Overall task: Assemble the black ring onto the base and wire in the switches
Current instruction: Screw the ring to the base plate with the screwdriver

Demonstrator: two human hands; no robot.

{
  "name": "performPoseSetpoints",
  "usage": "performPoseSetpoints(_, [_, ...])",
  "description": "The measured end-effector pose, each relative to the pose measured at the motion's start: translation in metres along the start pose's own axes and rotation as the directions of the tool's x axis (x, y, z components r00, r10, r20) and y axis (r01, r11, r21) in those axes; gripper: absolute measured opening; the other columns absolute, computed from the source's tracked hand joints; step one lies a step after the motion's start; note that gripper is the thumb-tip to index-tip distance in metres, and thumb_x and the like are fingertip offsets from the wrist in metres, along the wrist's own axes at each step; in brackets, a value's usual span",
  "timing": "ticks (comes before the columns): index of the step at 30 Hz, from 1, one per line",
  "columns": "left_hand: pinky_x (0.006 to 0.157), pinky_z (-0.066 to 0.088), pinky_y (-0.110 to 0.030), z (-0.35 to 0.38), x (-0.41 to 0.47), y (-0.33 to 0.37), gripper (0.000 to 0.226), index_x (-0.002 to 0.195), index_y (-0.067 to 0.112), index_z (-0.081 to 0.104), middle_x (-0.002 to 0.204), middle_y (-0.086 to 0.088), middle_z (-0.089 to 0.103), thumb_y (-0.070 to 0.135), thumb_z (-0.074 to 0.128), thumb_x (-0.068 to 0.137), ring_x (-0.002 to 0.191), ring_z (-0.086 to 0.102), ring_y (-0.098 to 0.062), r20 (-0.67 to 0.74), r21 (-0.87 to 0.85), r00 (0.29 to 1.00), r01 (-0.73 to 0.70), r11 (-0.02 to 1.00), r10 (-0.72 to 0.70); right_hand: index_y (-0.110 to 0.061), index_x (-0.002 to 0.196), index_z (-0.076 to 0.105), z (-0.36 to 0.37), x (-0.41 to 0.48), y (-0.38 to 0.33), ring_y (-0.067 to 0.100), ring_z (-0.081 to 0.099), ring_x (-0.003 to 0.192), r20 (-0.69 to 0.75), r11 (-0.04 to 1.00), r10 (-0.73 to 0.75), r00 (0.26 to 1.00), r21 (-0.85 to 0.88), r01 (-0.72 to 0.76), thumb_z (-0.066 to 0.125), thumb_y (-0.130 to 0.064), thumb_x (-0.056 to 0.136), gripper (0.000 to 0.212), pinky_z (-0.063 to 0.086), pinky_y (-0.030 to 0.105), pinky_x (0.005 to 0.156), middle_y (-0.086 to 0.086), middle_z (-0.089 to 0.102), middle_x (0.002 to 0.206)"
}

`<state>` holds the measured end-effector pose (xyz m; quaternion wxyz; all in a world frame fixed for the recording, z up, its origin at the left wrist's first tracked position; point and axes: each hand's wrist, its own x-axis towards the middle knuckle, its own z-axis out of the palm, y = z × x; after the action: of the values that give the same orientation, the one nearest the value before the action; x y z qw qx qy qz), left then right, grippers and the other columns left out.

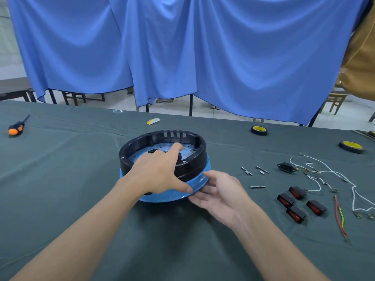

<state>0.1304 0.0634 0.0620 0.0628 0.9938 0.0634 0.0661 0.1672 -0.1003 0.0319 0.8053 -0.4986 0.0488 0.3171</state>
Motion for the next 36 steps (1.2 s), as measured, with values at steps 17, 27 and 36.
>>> performPoseSetpoints(17, [0.077, 0.050, -0.045, 0.021, -0.050, 0.009, 0.088, 0.121, 0.000, 0.058, 0.115, -0.012, 0.064, 0.047, 0.082, 0.051, 0.098, 0.064, -0.031, -0.400, 0.456, 0.869, -0.088, 0.886, 0.292, 0.008, 0.112, 0.057, 0.004, -0.006, 0.003, 0.041, 0.071, 0.081, 0.111, 0.976, 0.079, 0.991, 0.194, -0.099, 0.050, -0.002, 0.096, 0.020, 0.057, 0.047, 0.062, 0.030, 0.070, 0.094])
performPoseSetpoints(27, [0.065, 0.056, -0.039, 0.024, -0.043, 0.008, 0.080, 0.118, 0.000, 0.063, 0.099, -0.011, 0.067, 0.046, 0.086, 0.056, 0.085, 0.067, -0.029, -0.451, 0.419, 0.834, -0.118, 0.900, 0.319, 0.002, 0.110, 0.062, 0.001, -0.008, -0.001, 0.031, 0.072, 0.088, 0.115, 0.998, -0.058, 0.992, -0.026, 0.061, 0.048, -0.009, 0.098, 0.021, 0.057, 0.043, 0.079, 0.020, 0.073, 0.096])
performPoseSetpoints(36, [0.038, 0.050, -0.035, 0.011, -0.024, 0.013, 0.084, 0.114, -0.002, 0.066, 0.092, -0.011, 0.068, 0.040, 0.085, 0.044, 0.073, 0.065, -0.028, -0.609, 0.273, 0.761, -0.064, 0.960, 0.224, -0.021, 0.087, 0.066, -0.030, -0.003, -0.019, 0.025, 0.063, 0.092, 0.062, 0.163, -0.584, 0.809, -0.968, 0.192, 0.051, -0.036, 0.091, 0.022, 0.051, 0.037, 0.079, -0.004, 0.070, 0.087])
